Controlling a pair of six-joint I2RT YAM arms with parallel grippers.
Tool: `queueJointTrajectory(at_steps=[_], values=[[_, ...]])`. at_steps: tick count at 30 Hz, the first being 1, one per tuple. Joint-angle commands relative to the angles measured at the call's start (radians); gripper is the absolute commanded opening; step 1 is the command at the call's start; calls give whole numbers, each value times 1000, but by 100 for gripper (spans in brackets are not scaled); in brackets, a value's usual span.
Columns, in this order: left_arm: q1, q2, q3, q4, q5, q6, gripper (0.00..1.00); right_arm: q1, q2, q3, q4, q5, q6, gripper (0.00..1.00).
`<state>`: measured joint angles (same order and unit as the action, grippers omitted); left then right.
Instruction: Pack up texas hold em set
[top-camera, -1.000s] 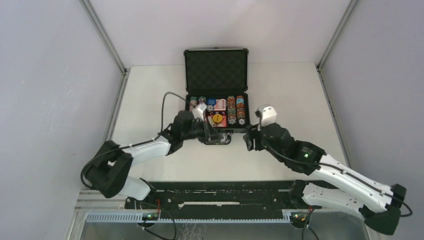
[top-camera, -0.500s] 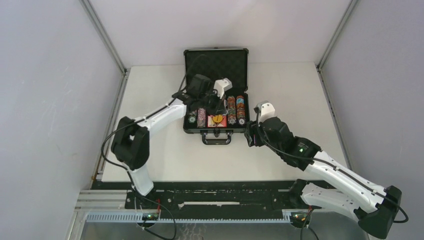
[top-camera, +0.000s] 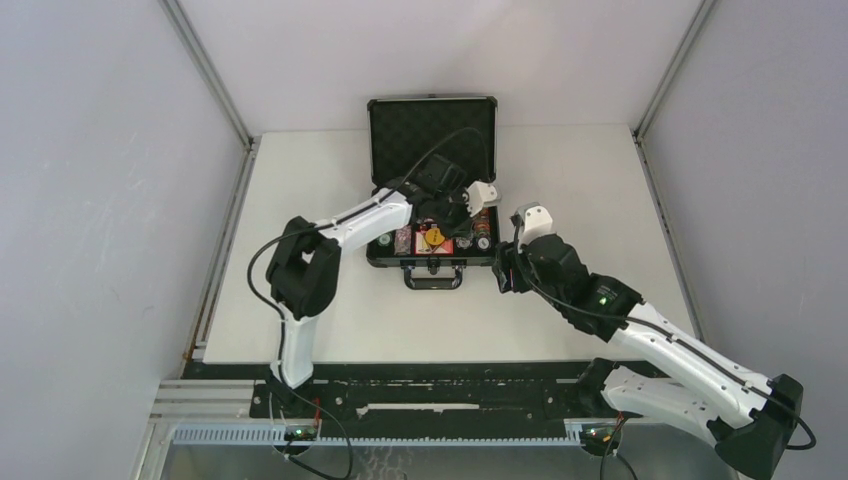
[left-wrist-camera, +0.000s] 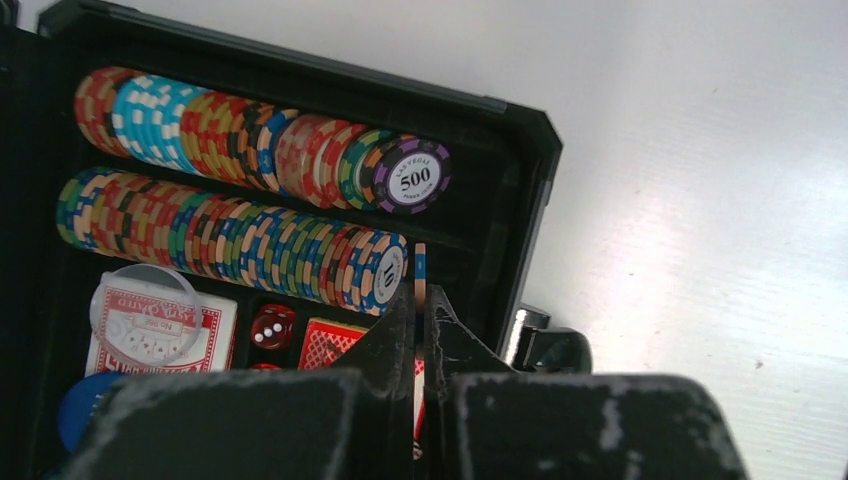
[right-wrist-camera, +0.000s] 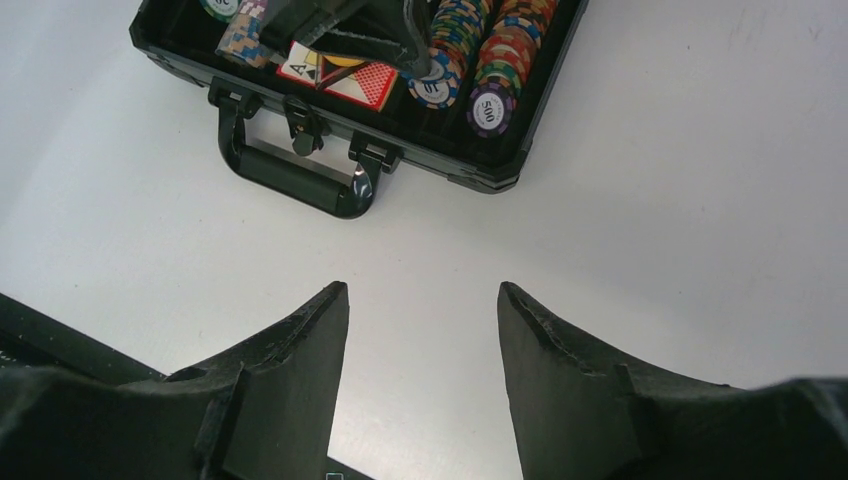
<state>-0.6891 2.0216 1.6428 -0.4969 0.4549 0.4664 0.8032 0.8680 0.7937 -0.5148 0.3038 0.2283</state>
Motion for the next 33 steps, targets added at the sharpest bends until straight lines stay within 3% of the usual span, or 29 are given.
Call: queueJointTrajectory(at_steps=[1, 17, 25, 31, 33], values=[[4, 35, 47, 22, -10, 83, 0, -21, 0, 1, 46, -21, -30, 64], [-9, 79, 38, 43, -7, 91, 0, -58, 23, 1, 57, -72, -33, 64], [-10, 125, 110, -45, -38, 86, 0, -62, 23, 2, 55, -83, -32, 64], [-10, 149, 144, -59, -62, 68, 28, -68, 28, 1, 58, -87, -35, 64], [-11, 149, 144, -58, -68, 67, 30, -70, 30, 1, 59, -89, -33, 64]])
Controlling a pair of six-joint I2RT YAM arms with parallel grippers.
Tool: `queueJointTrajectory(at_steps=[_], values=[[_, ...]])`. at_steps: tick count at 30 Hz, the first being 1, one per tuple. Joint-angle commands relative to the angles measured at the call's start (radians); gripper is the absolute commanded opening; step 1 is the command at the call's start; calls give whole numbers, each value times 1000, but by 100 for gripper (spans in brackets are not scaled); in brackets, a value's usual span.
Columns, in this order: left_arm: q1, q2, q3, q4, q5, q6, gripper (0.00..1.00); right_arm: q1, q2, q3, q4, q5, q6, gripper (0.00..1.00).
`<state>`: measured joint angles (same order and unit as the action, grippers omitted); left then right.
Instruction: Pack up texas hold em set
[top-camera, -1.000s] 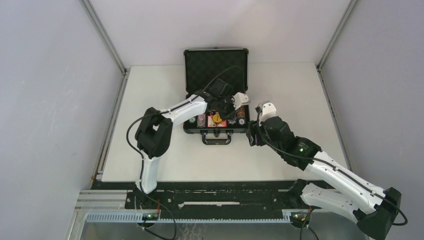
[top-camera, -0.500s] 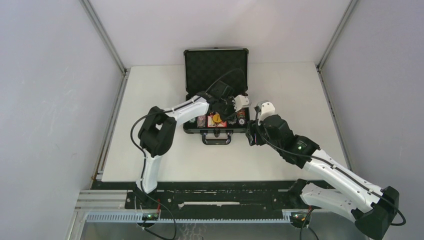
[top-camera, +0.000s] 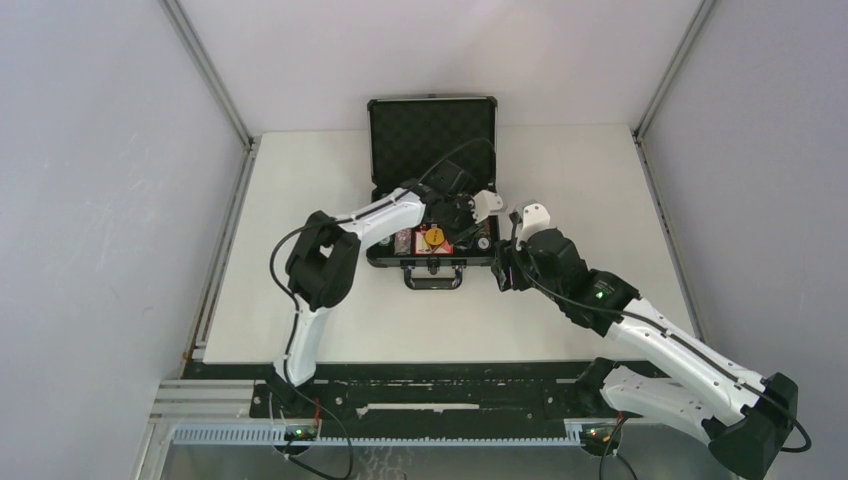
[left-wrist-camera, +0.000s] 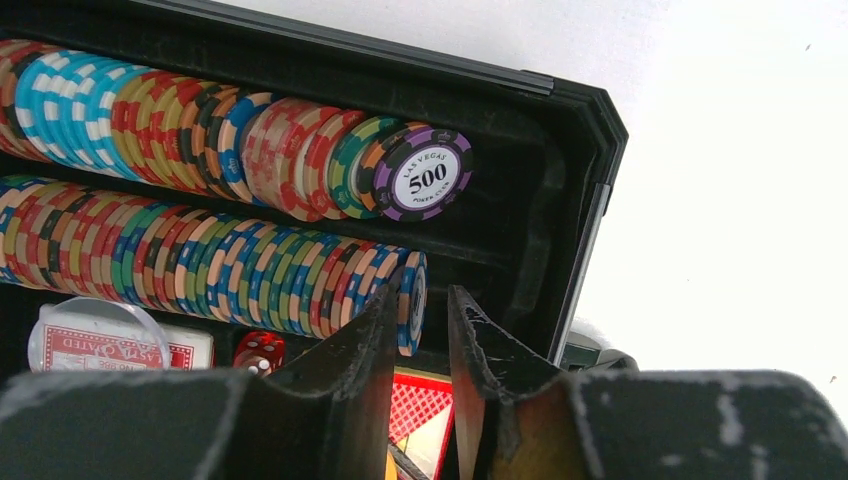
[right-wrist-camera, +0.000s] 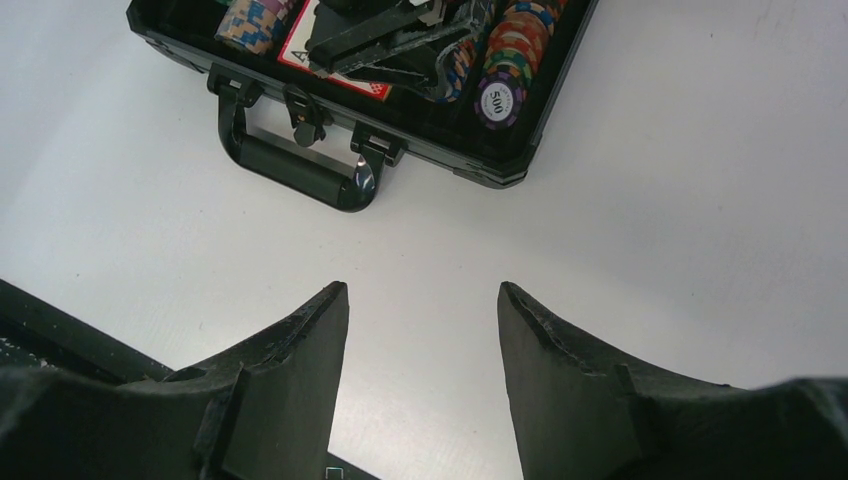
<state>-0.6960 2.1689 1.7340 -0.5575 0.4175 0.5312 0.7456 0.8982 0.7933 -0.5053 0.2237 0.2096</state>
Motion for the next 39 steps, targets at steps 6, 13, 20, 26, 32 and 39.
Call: queueJointTrajectory(at_steps=[6, 13, 20, 26, 32, 39], values=[[-3, -8, 49, 10, -67, -1, 32, -14, 3, 1, 48, -15, -15, 64], [-3, -80, 20, 72, -116, -23, 33, -15, 2, 2, 49, -21, -15, 64], [-4, -107, 38, 120, -152, -44, 34, -15, 4, 2, 49, -24, -14, 64], [-3, -137, 28, 127, -152, -52, 34, -15, 40, -2, 87, -16, -13, 64], [-2, -178, -12, 141, -171, -78, 34, -37, 74, 26, 164, 11, -11, 64], [33, -393, -316, 564, -618, -374, 34, -215, 250, 128, 349, 32, 98, 55]])
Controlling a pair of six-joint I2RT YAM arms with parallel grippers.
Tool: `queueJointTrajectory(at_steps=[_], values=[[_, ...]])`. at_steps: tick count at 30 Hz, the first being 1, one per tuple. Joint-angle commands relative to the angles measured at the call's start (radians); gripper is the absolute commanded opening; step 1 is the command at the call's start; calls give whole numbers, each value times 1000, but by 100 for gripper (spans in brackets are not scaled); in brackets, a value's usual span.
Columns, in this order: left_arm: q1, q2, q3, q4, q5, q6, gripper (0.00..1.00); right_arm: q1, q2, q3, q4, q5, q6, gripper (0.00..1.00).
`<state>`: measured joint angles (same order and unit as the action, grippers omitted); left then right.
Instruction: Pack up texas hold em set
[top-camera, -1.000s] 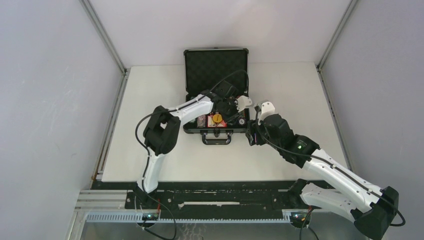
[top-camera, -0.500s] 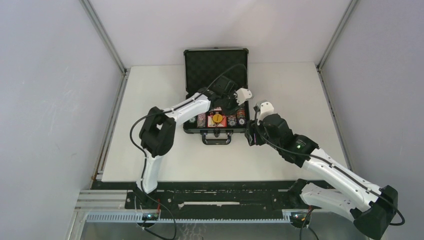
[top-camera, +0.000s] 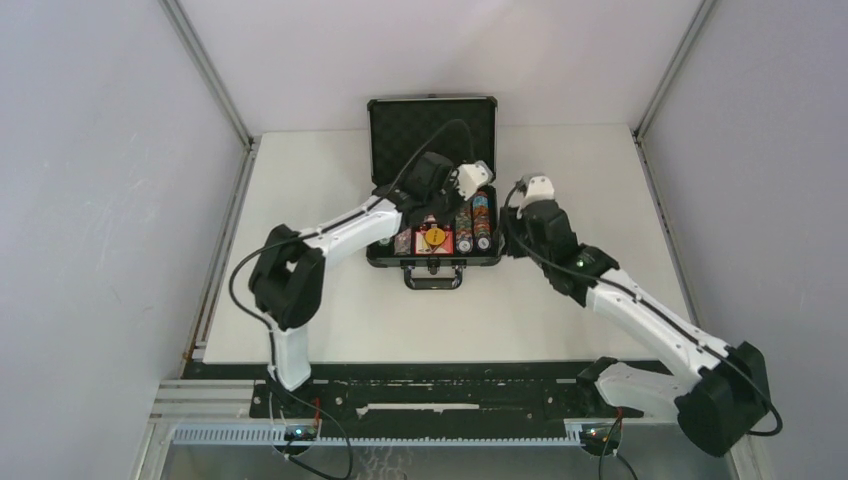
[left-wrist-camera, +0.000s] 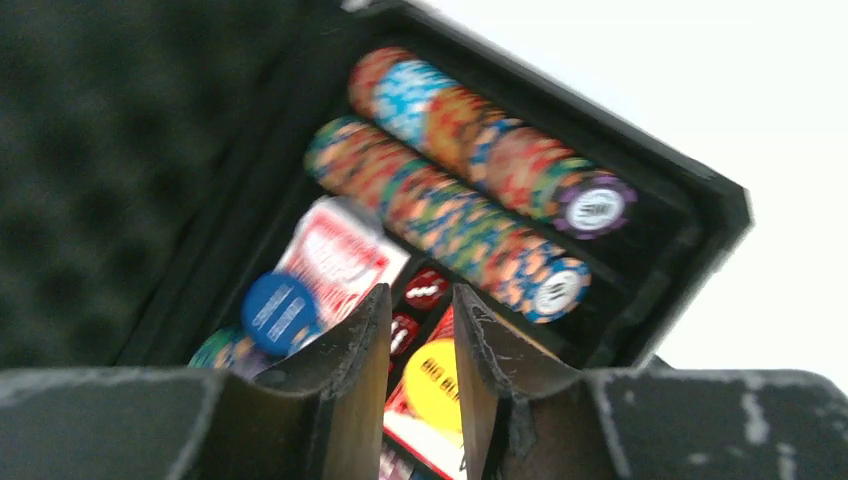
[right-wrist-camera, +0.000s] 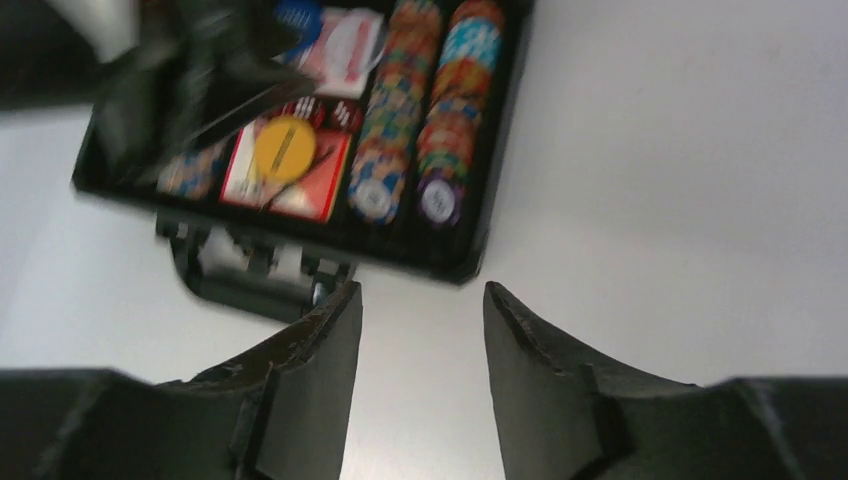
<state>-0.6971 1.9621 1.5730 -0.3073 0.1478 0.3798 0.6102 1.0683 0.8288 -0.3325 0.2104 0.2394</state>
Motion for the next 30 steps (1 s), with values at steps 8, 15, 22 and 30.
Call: queueJointTrajectory(at_steps=[8, 15, 22, 30], values=[[130, -563, -634, 616, -743, -671, 34, -143, 547, 414, 328, 134, -66, 50], [102, -848, -865, 574, -823, -769, 34, -238, 912, 782, 301, 100, -84, 72], [50, -1098, -1054, 594, -819, -745, 31, -308, 1066, 960, 258, 31, -80, 67], [48, -1146, -1143, 589, -803, -742, 30, -336, 1114, 968, 292, -37, -83, 38]])
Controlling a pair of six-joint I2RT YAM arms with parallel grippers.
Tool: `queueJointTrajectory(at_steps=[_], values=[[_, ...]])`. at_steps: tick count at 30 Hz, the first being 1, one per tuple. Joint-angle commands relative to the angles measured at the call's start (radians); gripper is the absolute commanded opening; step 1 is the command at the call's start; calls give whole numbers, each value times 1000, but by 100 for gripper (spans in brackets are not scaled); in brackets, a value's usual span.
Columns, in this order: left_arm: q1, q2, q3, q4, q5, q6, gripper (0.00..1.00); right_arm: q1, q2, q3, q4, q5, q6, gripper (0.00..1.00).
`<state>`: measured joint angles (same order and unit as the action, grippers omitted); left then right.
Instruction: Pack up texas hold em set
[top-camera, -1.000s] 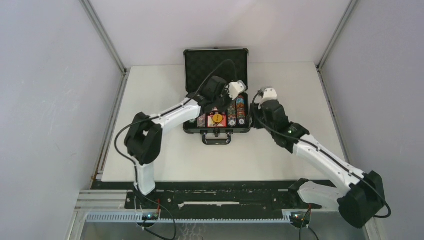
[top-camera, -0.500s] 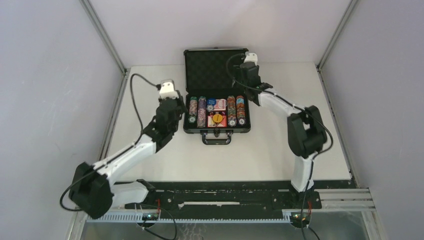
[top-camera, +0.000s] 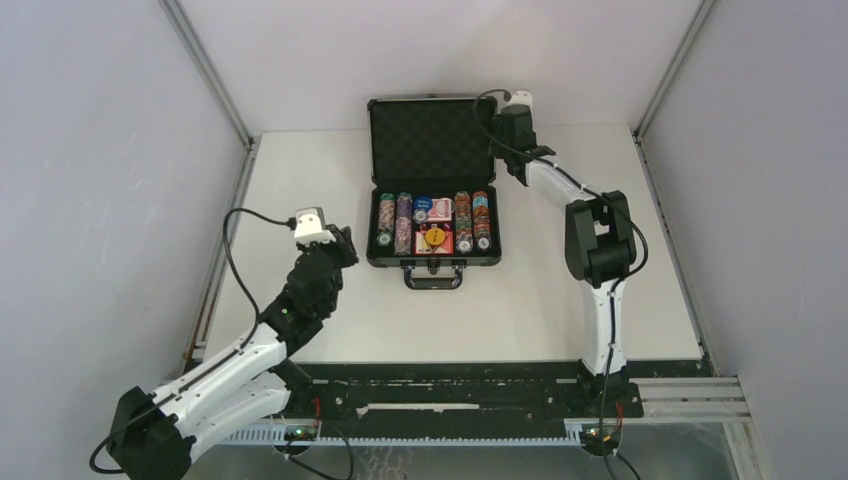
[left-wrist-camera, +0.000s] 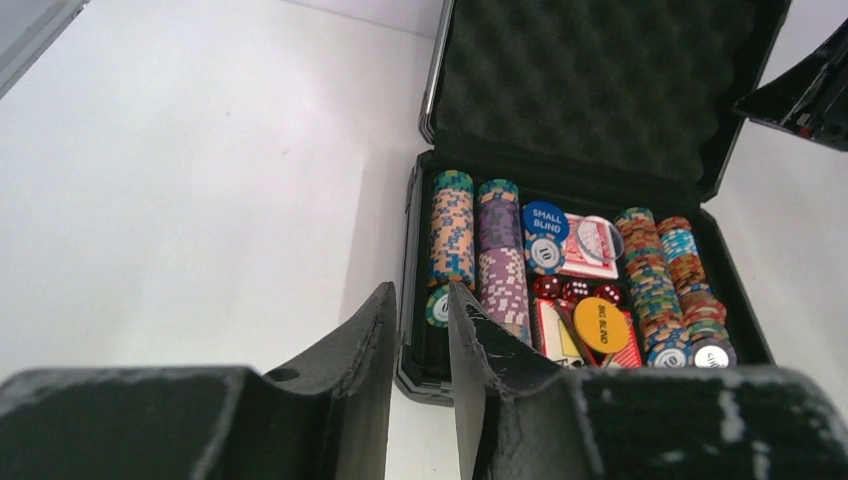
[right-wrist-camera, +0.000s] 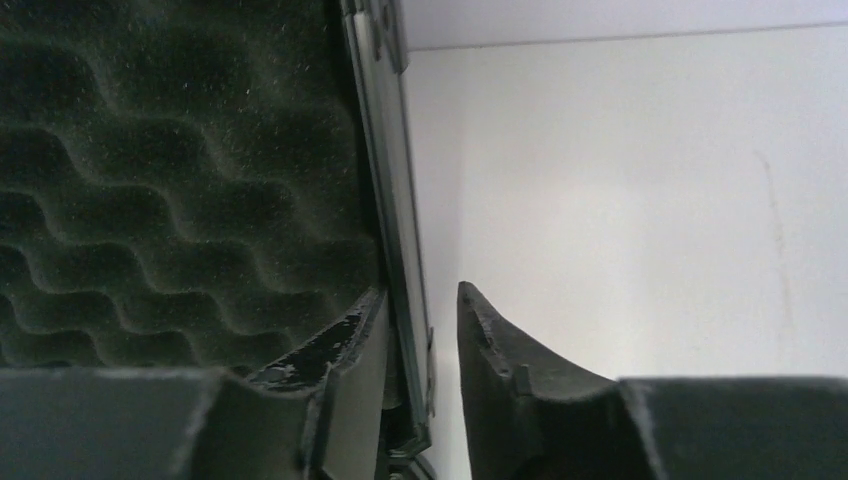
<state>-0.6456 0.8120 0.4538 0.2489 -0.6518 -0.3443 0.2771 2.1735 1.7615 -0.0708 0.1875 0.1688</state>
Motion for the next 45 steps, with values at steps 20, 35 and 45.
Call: queueJointTrajectory(at_steps=[20, 35, 45], values=[[-3, 77, -40, 67, 29, -28, 30, -8, -107, -174, 213, -119, -75, 0], [-3, 103, -40, 67, 52, -81, 30, 135, -353, -537, 398, 136, -213, 0], [-2, 208, 108, -157, -18, -239, 36, 264, -442, -706, 535, 330, -314, 0]])
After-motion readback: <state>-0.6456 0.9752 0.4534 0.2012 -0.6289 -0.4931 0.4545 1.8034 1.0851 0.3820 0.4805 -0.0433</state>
